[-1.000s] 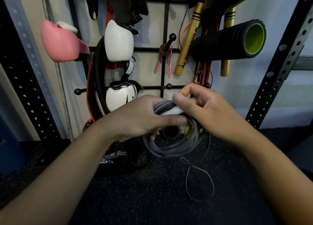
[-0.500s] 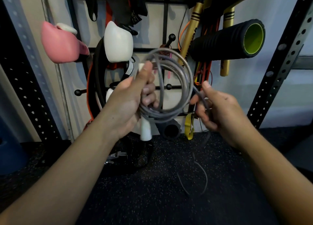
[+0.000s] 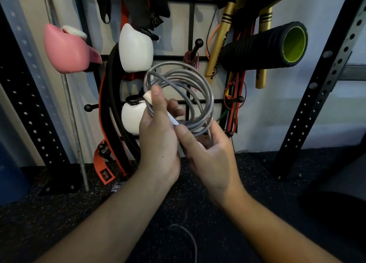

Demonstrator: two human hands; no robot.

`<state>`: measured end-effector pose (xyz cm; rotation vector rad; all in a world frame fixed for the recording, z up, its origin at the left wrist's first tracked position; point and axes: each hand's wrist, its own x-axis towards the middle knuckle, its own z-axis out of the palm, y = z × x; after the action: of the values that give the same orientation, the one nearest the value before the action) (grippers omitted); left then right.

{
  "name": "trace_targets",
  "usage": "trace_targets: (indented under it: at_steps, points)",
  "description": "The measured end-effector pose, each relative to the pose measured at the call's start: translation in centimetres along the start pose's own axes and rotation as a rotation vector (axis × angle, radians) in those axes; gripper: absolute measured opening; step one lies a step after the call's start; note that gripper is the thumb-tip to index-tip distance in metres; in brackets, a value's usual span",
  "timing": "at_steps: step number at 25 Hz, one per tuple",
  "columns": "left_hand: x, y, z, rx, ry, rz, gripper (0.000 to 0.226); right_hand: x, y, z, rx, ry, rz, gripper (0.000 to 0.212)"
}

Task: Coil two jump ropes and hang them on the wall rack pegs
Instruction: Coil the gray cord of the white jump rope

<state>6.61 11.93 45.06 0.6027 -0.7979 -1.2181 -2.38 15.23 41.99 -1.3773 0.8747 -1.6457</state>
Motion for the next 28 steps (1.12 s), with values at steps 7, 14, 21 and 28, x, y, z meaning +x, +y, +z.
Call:
trace_targets:
  at_steps: [7, 14, 21, 28]
  points:
    - [0.2, -1.5, -1.0, 0.175, -0.173, -0.037, 0.034, 2.0, -1.9, -2.1, -0.074, 0.159, 0.217, 0.017]
    - [4.6, 4.6, -4.0, 0.750, -0.572, 0.026, 0.077, 3.8, -5.2, -6.4, -0.492, -0.089, 0.189, 0.017]
    - [0.6, 6.9, -0.9, 1.742, -0.878, 0.412, 0.110, 3.6, -5.3, -5.6, -0.970, -0.520, 0.058, 0.014]
    - [2.1, 3.5, -1.7, 1.420, -0.926, 0.005, 0.074, 3.3, -4.8, -5.6, -0.997, -0.564, 0.037, 0.029]
